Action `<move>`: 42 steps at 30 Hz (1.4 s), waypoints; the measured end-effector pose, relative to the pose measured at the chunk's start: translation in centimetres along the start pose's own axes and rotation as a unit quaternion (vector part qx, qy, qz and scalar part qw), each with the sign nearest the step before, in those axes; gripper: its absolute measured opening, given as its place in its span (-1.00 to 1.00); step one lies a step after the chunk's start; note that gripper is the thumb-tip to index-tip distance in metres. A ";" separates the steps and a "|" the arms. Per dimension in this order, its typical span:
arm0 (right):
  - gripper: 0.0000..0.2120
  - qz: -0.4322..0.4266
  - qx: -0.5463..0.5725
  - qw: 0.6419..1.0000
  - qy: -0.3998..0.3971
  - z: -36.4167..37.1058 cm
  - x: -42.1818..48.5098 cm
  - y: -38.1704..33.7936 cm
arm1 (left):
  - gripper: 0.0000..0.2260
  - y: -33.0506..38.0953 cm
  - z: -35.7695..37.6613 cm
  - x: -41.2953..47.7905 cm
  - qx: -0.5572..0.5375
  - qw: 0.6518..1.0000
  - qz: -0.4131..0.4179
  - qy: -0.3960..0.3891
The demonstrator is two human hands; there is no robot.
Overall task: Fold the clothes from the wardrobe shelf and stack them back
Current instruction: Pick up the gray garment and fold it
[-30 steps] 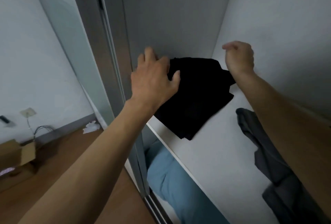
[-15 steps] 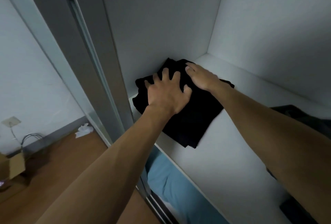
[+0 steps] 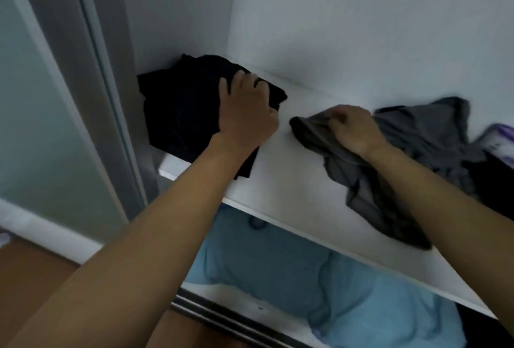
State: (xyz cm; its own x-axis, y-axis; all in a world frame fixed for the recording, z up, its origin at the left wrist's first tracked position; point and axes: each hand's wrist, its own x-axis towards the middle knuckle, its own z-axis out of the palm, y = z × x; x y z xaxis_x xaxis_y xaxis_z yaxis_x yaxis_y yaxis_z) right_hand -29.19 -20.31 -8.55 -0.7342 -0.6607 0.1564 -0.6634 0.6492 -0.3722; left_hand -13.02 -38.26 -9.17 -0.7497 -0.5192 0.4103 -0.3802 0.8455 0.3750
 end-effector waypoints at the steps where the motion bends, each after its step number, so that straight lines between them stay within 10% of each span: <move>1: -0.72 0.038 0.000 0.999 0.013 -1.0 -1.5 1.7 | -0.70 2.0 0.5 -0.4 -0.042 0.998 0.039 -0.010; 9: -0.54 0.244 0.112 0.963 -0.016 -4.2 -11.2 12.0 | -0.83 11.8 6.2 -3.9 -0.197 0.966 0.027 -0.166; 15: -0.91 0.201 0.215 0.955 0.026 -4.1 -12.9 14.9 | -0.80 16.7 8.0 -3.8 -0.308 0.926 -0.061 -0.209; 19: -0.78 0.115 0.277 0.953 0.051 -5.3 -13.3 15.8 | -0.62 18.6 8.7 -3.9 -0.270 0.939 -0.093 -0.190; 23: -0.74 -0.014 0.235 0.970 -0.066 -6.4 -13.9 15.6 | -0.49 21.2 9.3 -2.6 -0.205 0.969 -0.100 -0.097; 29: -0.73 -0.134 0.208 0.944 -0.220 -4.2 -16.5 15.7 | -0.22 21.9 11.4 -2.8 -0.132 0.957 -0.119 -0.230; 36: -0.76 0.161 0.466 0.866 -0.087 -6.5 -16.9 18.0 | -0.89 20.9 9.7 -5.2 -0.096 0.970 -0.027 -0.221; 42: -0.62 0.302 0.609 0.733 -0.022 -6.7 -17.8 14.5 | -0.76 20.4 7.0 -11.1 -0.232 0.929 0.021 -0.287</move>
State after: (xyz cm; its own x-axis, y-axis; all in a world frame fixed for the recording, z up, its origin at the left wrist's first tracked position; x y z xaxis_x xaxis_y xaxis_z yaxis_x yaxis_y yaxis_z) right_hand -26.69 3.43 -10.67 -0.8179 -0.4196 -0.3938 0.4222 0.0275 -0.9061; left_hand -16.26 -14.40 -11.93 -0.9745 -0.2222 -0.0294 -0.1703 0.6488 0.7416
